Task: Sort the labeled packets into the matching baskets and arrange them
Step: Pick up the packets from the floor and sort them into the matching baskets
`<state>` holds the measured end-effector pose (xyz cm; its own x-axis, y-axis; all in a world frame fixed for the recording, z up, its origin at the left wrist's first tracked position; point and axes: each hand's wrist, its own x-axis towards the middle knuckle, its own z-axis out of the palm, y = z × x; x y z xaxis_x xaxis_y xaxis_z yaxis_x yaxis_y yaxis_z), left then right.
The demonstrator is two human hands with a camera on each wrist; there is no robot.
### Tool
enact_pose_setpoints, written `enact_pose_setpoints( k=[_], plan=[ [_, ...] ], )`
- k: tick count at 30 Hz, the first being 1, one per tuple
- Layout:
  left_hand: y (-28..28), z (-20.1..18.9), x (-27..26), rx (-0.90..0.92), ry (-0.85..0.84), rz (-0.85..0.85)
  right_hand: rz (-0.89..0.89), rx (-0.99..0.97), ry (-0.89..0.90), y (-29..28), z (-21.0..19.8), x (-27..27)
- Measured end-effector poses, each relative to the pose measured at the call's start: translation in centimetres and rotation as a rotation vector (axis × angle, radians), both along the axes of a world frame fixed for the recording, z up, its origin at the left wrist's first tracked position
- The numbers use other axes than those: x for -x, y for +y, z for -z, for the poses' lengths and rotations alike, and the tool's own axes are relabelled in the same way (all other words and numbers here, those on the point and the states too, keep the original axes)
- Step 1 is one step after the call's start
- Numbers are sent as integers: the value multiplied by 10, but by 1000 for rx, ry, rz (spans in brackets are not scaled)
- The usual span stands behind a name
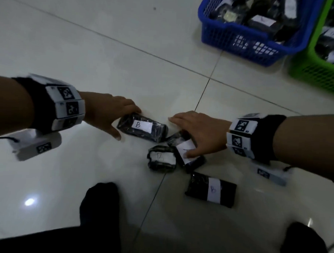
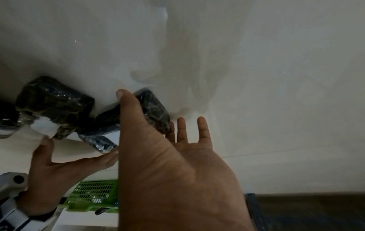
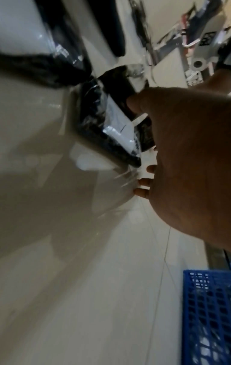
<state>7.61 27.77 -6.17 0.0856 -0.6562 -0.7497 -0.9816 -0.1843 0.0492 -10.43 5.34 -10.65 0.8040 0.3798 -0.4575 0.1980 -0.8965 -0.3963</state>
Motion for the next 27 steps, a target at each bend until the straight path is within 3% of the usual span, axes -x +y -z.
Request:
enact_pose_setpoints(
  k=[3,12,18,27],
  plan=[
    [-10,6,-3,36,22,17,-129,141,-41,-3,4,0],
    [-37,2,-4,37,-34,-26,-87,225,9,13,2,-4],
    [-60,-12,-4,254,-36,-105,203,0,256,-14,-18,-11],
    [-137,-38,-7,697,-96,-145,583,-88,96,-125,-75,-28]
  ],
)
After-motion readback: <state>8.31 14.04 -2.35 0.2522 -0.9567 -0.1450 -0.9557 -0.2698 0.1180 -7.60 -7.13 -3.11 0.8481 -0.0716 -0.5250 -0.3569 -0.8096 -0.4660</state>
